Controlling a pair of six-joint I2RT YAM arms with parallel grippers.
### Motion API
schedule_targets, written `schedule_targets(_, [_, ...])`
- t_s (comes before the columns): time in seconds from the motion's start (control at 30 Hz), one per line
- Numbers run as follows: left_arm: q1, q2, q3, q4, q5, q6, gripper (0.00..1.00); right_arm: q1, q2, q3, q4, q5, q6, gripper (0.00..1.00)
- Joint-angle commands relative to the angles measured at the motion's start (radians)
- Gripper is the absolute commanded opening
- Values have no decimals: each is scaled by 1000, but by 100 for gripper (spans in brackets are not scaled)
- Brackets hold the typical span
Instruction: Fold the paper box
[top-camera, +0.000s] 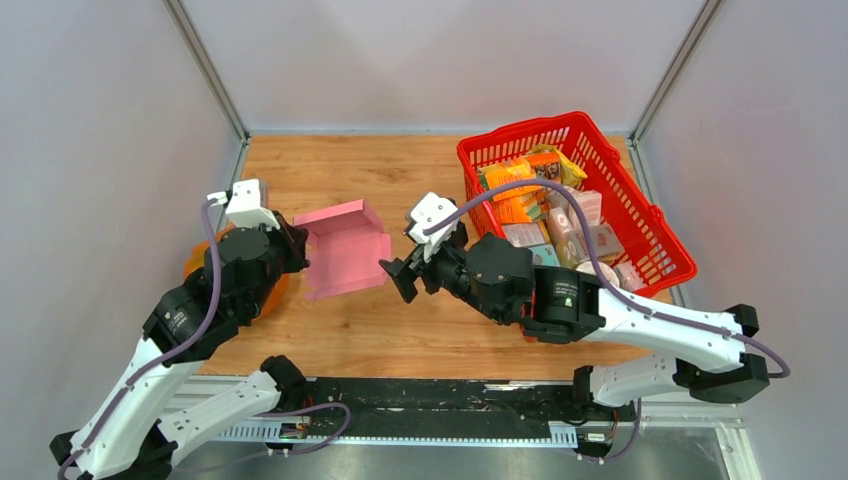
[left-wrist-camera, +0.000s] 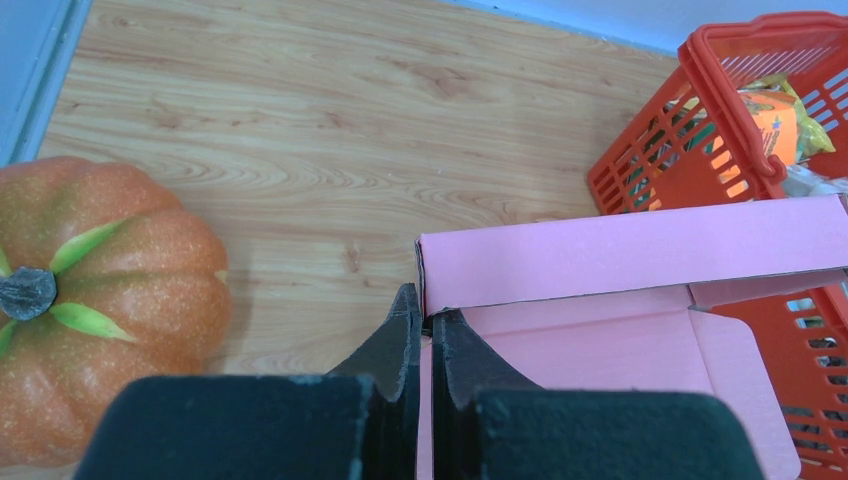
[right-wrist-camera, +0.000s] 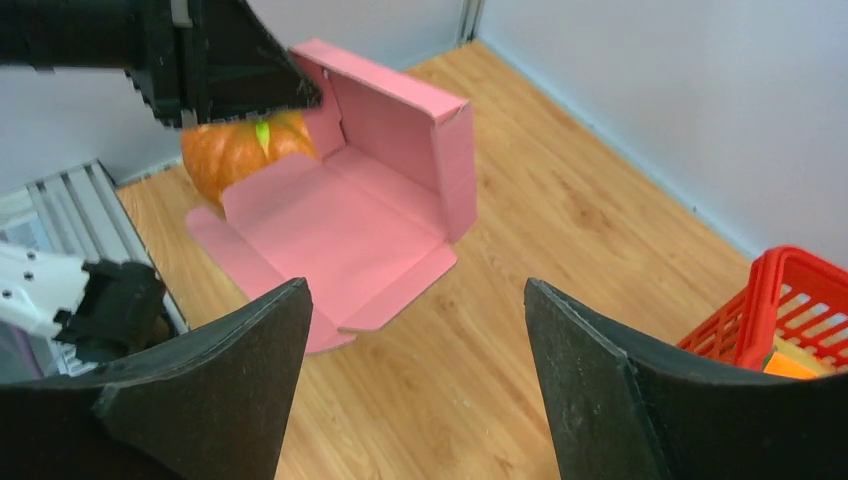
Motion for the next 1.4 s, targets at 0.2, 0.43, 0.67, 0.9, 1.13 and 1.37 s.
schedule_targets(0.2, [-2,-16,-12,47,-2,-32,0,-271,59,22,-214,-406,650,88])
schedule_targets(0.43, [-2,-21,-58,86,-24,-101,0,-288,12,-183,104,-489,949,85])
schedule_targets(0.67, [-2,-26,-84,90,-47,-135,0,-286,47,-184,150,-444,1060,58])
schedule_targets(0.9, [-2,-125,-169,194,102,-37,45,-323,64,-233,190,-493,1092,4])
schedule_targets(1.13, [-2,-228,-144,-39,567,159,71,-475,74,-163,-21,-677,858,0])
schedule_targets(1.37, [-2,-152,-68,-131,832,302,69,-562,278,210,-727,-823,307,1])
